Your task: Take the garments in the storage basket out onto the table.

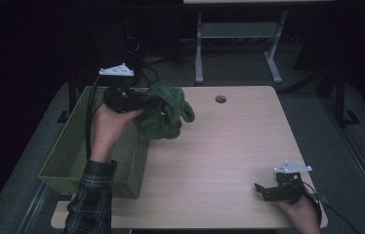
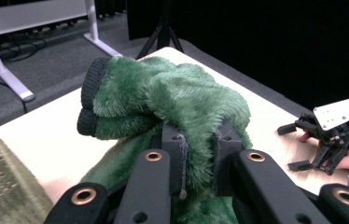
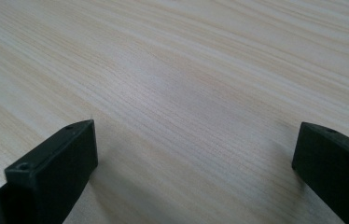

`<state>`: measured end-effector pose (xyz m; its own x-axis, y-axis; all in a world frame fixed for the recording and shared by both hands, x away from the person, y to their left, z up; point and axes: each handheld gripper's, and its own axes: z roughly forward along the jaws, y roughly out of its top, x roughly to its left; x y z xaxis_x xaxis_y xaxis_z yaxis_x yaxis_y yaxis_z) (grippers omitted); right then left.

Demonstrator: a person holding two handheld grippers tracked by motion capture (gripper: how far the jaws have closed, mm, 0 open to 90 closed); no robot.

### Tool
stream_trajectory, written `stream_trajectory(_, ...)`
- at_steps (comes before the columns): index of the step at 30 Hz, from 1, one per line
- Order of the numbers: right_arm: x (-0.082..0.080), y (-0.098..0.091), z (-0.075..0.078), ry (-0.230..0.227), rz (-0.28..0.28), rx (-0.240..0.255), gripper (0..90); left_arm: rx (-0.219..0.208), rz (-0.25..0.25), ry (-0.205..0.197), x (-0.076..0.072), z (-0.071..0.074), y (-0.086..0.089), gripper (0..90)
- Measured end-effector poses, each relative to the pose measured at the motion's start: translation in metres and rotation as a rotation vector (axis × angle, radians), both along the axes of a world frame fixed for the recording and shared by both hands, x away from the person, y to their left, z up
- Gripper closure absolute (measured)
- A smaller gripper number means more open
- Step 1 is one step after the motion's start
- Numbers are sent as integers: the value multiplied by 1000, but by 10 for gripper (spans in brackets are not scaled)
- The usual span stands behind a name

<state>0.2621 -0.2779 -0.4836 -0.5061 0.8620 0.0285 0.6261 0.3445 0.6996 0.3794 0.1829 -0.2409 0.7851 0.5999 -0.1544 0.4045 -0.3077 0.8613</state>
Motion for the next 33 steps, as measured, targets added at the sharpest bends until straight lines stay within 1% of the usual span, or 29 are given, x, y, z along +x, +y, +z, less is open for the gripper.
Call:
stream_trajectory(2,0,0,0,-1,0,0,0,-6,-6,11,0,-4,-8,791)
stream_trajectory(7,0,0,0,0,0,1,0,-3,-25,14,0,-15,-30,794)
stream_trajectory(12,0,0,0,1,0,1,0,-22,-40,32,-3,-29,-50,795)
stream_trajectory(13,0,0,0,1,-1,1,0,-20,-44,32,-4,-31,-54,796)
stream_trajectory(17,0,0,0,1,0,1,0,-36,-56,44,-6,-42,-67,796)
stream_trajectory(20,0,0,0,1,0,1,0,-39,-75,60,-7,-53,-77,797)
stream_trajectory(24,0,0,0,1,0,1,0,-72,-87,75,-11,-66,-90,800)
stream_trajectory(29,0,0,0,1,0,1,0,-90,-109,89,-16,-80,-106,800)
stream_trajectory(33,0,0,0,1,0,0,0,-90,-126,108,-20,-93,-118,800)
